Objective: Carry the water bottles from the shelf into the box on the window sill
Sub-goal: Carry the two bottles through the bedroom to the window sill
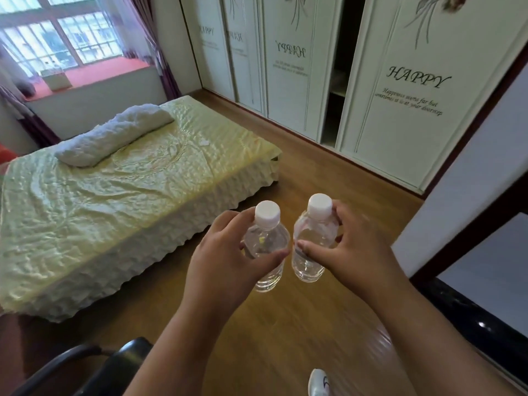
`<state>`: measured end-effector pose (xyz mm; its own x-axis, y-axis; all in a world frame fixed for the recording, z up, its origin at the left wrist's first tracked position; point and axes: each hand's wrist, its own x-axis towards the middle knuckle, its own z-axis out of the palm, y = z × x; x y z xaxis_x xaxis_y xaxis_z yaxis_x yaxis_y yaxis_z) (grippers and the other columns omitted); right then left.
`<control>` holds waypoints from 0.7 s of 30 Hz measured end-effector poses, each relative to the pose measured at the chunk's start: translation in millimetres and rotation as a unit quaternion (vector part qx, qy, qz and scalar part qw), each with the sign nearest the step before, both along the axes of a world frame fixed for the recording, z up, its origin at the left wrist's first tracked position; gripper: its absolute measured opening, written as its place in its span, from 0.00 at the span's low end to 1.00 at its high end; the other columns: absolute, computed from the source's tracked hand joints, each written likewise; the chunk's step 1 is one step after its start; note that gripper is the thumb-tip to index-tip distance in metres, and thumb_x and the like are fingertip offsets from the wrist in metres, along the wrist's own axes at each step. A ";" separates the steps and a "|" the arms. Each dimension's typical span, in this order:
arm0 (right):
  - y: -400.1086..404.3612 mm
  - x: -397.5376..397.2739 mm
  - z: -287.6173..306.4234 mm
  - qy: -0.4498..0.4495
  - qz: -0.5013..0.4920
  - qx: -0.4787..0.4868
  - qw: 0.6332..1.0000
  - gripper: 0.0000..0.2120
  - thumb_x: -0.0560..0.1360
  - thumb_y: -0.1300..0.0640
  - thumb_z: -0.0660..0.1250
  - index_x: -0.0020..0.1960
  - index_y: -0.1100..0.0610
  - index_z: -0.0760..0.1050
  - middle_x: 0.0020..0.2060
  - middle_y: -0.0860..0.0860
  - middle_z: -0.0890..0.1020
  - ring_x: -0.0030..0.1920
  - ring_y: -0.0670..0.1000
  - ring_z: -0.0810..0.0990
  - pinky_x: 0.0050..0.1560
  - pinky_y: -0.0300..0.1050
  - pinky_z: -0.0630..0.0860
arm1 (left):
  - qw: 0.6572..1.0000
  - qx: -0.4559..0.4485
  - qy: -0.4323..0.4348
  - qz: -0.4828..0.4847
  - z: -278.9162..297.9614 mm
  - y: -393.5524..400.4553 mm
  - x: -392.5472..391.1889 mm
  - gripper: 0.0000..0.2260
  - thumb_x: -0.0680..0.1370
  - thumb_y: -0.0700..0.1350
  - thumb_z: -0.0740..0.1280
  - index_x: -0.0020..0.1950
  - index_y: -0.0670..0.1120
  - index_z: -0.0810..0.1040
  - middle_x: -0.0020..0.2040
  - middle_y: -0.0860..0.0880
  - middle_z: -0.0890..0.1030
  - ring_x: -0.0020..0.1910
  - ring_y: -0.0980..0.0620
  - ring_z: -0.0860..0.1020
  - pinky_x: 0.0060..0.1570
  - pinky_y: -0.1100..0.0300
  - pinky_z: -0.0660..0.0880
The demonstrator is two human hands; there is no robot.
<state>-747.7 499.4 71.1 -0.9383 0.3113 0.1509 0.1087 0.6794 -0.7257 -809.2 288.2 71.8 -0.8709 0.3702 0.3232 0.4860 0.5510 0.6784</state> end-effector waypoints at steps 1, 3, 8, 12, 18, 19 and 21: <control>12.5 -8.5 2.1 0.003 -0.005 0.004 1.000 0.32 0.65 0.40 0.78 0.65 0.39 0.69 0.54 0.39 0.77 0.55 0.43 0.76 0.50 0.43 0.78 | 1.000 0.001 0.002 0.001 2.4 12.2 -9.0 0.33 0.64 0.70 0.74 0.66 0.62 0.74 0.56 0.63 0.75 0.54 0.60 0.78 0.52 0.52 0.80; 36.6 -26.2 6.8 0.006 -0.010 0.012 1.000 0.32 0.65 0.39 0.78 0.65 0.39 0.69 0.53 0.39 0.76 0.54 0.43 0.75 0.48 0.41 0.76 | 1.000 0.004 0.013 0.005 7.5 36.6 -25.8 0.33 0.64 0.70 0.74 0.66 0.62 0.74 0.56 0.63 0.75 0.53 0.61 0.78 0.51 0.51 0.80; 88.7 -64.0 20.1 0.019 -0.001 0.037 0.999 0.33 0.65 0.38 0.77 0.65 0.38 0.68 0.53 0.39 0.77 0.54 0.43 0.75 0.45 0.39 0.74 | 0.999 0.028 0.023 0.001 18.7 90.2 -57.5 0.31 0.65 0.65 0.77 0.66 0.60 0.75 0.55 0.62 0.75 0.55 0.59 0.78 0.49 0.53 0.81; 119.8 -83.9 28.2 0.015 -0.005 0.038 0.999 0.34 0.66 0.36 0.76 0.67 0.38 0.66 0.57 0.38 0.78 0.55 0.43 0.77 0.50 0.46 0.79 | 0.999 0.034 0.025 -0.006 21.9 123.1 -81.0 0.32 0.64 0.67 0.75 0.65 0.59 0.76 0.55 0.61 0.76 0.55 0.58 0.79 0.48 0.55 0.82; 147.4 -113.1 24.9 -0.003 -0.016 -0.013 1.000 0.33 0.66 0.37 0.77 0.65 0.35 0.64 0.60 0.38 0.77 0.57 0.43 0.78 0.56 0.48 0.79 | 0.999 0.041 0.015 -0.015 20.0 157.3 -121.3 0.29 0.64 0.64 0.79 0.63 0.61 0.77 0.56 0.63 0.76 0.53 0.59 0.80 0.48 0.56 0.82; 150.9 -119.2 23.5 -0.008 -0.021 -0.016 1.000 0.32 0.66 0.37 0.77 0.65 0.36 0.64 0.60 0.38 0.78 0.57 0.44 0.78 0.57 0.49 0.80 | 0.999 0.044 0.012 -0.020 18.3 161.7 -129.4 0.29 0.64 0.63 0.80 0.63 0.60 0.77 0.56 0.63 0.76 0.53 0.59 0.80 0.48 0.56 0.82; 158.2 -132.6 21.2 -0.015 -0.031 -0.017 0.999 0.31 0.66 0.38 0.76 0.64 0.36 0.66 0.59 0.38 0.78 0.57 0.43 0.79 0.55 0.50 0.80 | 0.998 0.049 0.006 -0.033 14.1 170.4 -148.1 0.29 0.64 0.62 0.80 0.62 0.59 0.78 0.55 0.62 0.76 0.54 0.58 0.80 0.48 0.55 0.82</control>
